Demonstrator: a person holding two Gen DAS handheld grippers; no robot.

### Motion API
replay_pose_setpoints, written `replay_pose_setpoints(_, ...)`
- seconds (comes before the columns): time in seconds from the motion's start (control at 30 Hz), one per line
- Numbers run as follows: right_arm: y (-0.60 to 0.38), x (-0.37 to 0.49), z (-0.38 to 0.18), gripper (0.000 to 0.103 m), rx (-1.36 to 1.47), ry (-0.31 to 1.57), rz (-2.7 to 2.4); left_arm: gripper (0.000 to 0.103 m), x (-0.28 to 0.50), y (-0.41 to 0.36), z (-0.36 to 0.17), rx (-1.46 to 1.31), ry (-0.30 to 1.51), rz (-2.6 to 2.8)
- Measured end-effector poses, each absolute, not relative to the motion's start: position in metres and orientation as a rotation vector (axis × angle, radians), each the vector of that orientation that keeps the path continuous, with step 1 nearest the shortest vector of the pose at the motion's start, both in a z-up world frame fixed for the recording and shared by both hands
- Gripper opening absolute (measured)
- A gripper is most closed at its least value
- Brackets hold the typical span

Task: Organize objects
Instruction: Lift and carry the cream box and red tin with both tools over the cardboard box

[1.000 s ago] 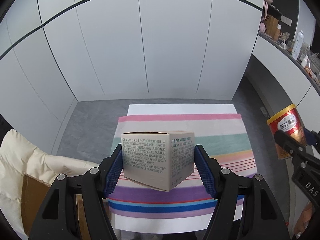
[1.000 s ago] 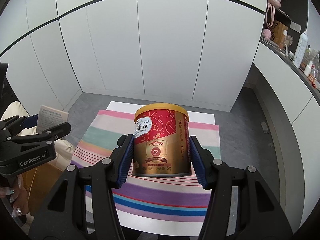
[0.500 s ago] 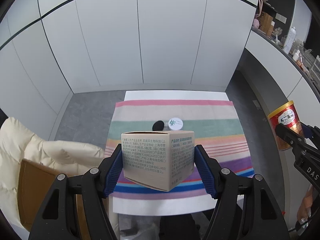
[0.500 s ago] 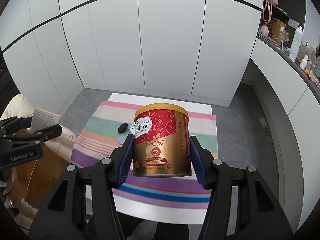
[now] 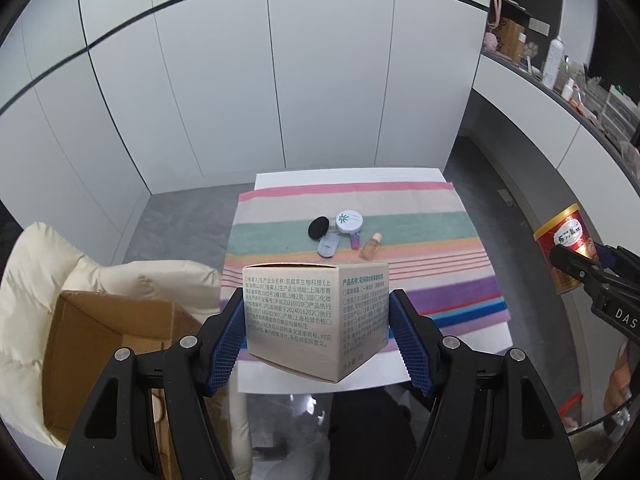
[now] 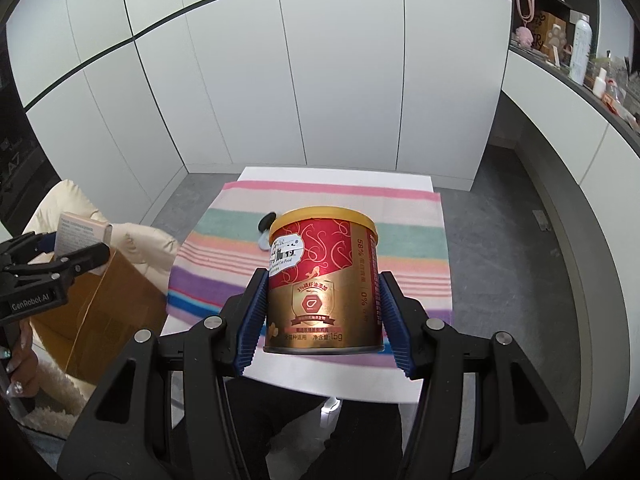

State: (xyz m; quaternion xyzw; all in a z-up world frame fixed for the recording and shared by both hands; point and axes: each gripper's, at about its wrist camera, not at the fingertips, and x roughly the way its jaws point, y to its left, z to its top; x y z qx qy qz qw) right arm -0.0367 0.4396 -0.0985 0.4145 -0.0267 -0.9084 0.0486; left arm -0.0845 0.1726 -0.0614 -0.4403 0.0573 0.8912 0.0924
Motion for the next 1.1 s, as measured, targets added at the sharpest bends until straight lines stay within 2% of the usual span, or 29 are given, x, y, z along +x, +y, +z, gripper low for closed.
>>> replay_pose_setpoints(0.33, 0.442, 0.023, -0.118, 0.056, 1.323, -0.059, -2.802, 0.07, -0.016, 0.169, -0.062, -1.221, 0.293, 2.715)
replay_pose_setpoints(0.53, 0.445, 0.053, -0.131, 0.056, 1.389, -0.187, -2.768, 0.07, 0.011, 0.167, -0.081, -1.279, 0.288, 2.664)
replay_pose_setpoints(0.8, 0.447, 0.063, -0.131, 0.056, 1.417, -0.184, -2.799, 0.07, 0.005, 0.152, -0.093, -1.304, 0.29, 2.688)
replay_pose_setpoints(1.1, 0.444, 0.061, -0.131, 0.056, 1.434, -0.164, -2.79, 0.07, -0.003, 0.136, -0.101, -1.37, 0.21, 2.674)
